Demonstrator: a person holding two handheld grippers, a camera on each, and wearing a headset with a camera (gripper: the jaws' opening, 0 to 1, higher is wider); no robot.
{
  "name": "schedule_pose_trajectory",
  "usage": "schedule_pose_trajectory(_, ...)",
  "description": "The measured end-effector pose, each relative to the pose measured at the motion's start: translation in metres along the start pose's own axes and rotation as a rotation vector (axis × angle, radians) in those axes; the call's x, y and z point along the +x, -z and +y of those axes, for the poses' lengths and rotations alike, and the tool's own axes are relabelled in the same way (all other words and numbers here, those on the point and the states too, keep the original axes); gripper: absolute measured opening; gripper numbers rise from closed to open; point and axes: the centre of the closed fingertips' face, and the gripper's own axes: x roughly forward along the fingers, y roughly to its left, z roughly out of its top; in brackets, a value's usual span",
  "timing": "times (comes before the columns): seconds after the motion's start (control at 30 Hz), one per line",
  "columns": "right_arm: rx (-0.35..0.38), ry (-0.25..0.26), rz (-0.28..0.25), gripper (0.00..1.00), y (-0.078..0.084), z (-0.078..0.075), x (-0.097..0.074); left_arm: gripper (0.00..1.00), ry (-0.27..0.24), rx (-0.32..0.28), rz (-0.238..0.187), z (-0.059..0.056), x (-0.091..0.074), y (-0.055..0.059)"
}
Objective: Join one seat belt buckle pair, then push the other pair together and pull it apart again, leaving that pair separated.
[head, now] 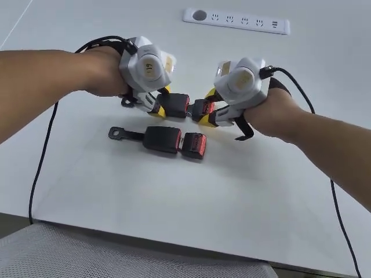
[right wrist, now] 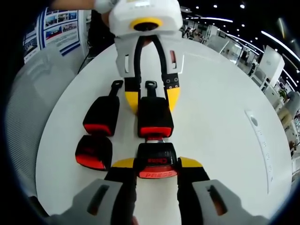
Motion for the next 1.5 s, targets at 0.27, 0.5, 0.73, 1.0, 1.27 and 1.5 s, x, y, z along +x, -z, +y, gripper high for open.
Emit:
schedule_pose_trajectory(0.27, 0.001, -0.003, 0.004, 0.32, 0.008, -0.002, -0.005, 0.31, -0.002, -0.003, -0.002, -0.002, -0.001, -0.001)
schedule_pose_trajectory(0.5, -0.019, 0.001, 0.000, 0.33, 0.009, -0.001, -0.007, 0.31, 0.000, -0.007, -0.004, -0.002, -0.001, -0.001)
schedule_pose_trajectory(0.73, 0.010, 0.000, -0.012, 0.33, 0.019, -0.002, -0.012, 0.31, 0.001, -0.009, -0.004, -0.003, -0.001, -0.001)
schedule_pose_trajectory(1.0, 0.031, 0.024, -0.002, 0.34, 0.043, -0.004, -0.030, 0.32, 0.000, -0.017, -0.010, -0.003, -0.002, -0.001)
schedule_pose_trajectory(1.27, 0.058, 0.048, 0.033, 0.34, 0.076, -0.013, -0.058, 0.32, 0.000, -0.013, -0.007, -0.004, -0.003, -0.003)
schedule_pose_trajectory(1.5, 0.056, 0.048, 0.084, 0.35, 0.098, -0.011, -0.077, 0.32, 0.003, -0.018, -0.006, -0.002, -0.002, -0.003)
